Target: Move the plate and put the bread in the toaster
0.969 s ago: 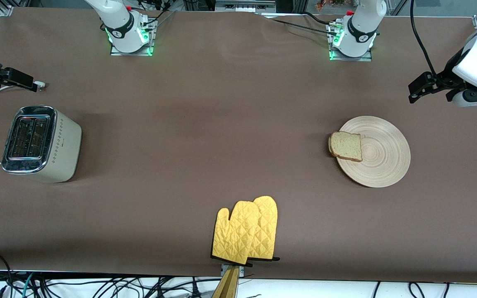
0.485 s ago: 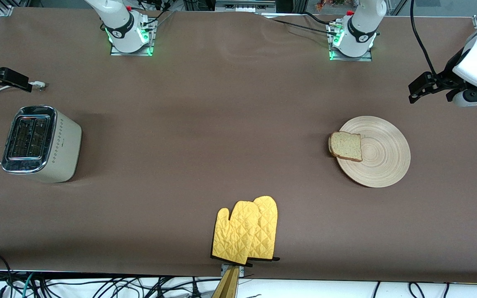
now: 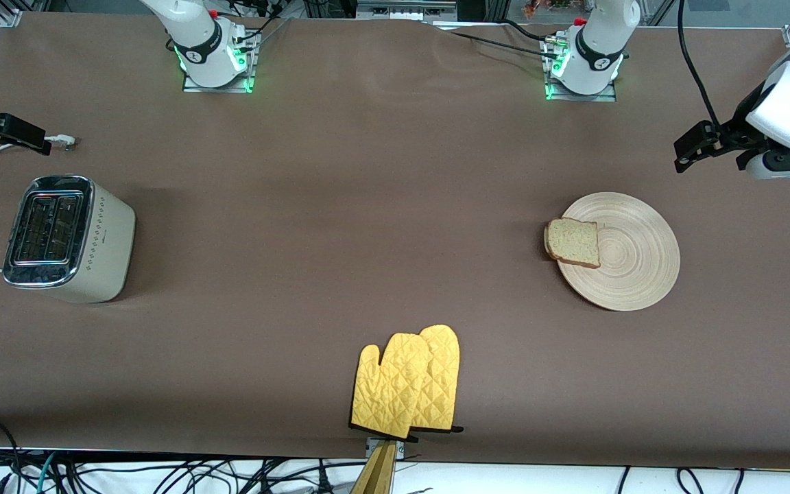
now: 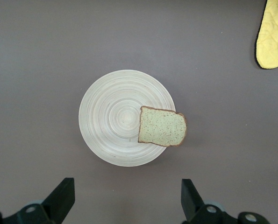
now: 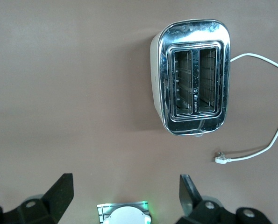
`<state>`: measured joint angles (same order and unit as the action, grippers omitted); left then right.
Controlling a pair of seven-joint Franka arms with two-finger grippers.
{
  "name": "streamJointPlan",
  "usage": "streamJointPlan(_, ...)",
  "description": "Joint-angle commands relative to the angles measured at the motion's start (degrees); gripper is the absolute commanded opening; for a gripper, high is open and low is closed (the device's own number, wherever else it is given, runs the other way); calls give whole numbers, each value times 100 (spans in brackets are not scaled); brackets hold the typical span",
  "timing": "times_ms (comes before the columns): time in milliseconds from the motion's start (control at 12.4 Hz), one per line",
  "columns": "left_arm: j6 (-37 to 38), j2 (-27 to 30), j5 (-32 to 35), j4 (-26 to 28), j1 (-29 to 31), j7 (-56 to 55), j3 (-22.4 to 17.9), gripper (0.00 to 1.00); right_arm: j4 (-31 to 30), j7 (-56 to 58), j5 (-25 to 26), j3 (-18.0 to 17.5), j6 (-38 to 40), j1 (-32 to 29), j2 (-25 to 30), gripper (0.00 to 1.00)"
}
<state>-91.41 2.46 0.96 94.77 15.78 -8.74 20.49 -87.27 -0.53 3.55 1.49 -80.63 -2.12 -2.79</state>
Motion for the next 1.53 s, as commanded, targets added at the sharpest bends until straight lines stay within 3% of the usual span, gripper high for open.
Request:
streamJointPlan(0, 36, -26, -341, -126, -22, -5, 51, 100, 192, -52, 58, -9, 48, -52, -82, 100)
streamJointPlan(81, 19, -35, -273, -213, -344, -22, -45, 100, 192, -52, 58, -8, 39, -52, -82, 100)
streamJointPlan(242, 97, 0, 262, -222, -2358, -223, -1601, 100, 201, -52, 50, 52, 13, -69, -82, 100)
streamJointPlan(323, 219, -8, 281, -266, -2508, -346, -1862, 100, 192, -52, 15, 88, 4, -70, -82, 100)
streamJointPlan(565, 229, -210, 229, -266, -2054, -304, -2005, 100, 192, -61, 6, 97, -49, -78, -99, 100)
streamJointPlan(808, 212, -797, 316, -143, -1823, -356, -1795, 100, 192, -61, -3, 106, -154, -78, -90, 100)
streamJointPlan(1050, 151, -606, 658, -187, -1780, -321, -1698, 100, 192, -52, -21, 88, -155, -61, -99, 100)
streamJointPlan(1212, 133, -571, 607, -134, -1536, 289, -1733, 100, 192, -52, -21, 97, -155, -61, -90, 100)
streamJointPlan(1454, -384, -755, -532, 373, -1226, 1294, -2389, 100, 201, -52, -29, 88, -242, -52, -82, 100)
